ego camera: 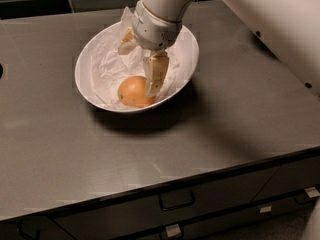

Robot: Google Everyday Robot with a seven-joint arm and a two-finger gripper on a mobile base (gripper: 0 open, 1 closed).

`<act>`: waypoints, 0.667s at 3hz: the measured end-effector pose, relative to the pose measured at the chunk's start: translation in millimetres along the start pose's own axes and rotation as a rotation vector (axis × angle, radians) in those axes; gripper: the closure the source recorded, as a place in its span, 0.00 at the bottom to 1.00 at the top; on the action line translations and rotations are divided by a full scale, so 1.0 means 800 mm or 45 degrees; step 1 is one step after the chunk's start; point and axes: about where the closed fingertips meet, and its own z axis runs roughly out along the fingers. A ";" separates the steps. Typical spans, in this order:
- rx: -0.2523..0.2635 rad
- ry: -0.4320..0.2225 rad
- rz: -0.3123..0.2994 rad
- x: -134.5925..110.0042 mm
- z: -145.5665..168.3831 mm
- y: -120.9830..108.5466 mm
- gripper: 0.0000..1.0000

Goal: Pick orange from white bowl

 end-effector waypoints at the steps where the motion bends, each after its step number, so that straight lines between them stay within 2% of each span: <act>1: -0.017 -0.015 -0.008 -0.003 0.009 0.000 0.27; 2: -0.069 -0.030 -0.018 -0.008 0.023 0.005 0.29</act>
Offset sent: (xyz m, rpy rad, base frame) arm -0.0164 0.0126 -0.0270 -0.0344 0.0987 0.0646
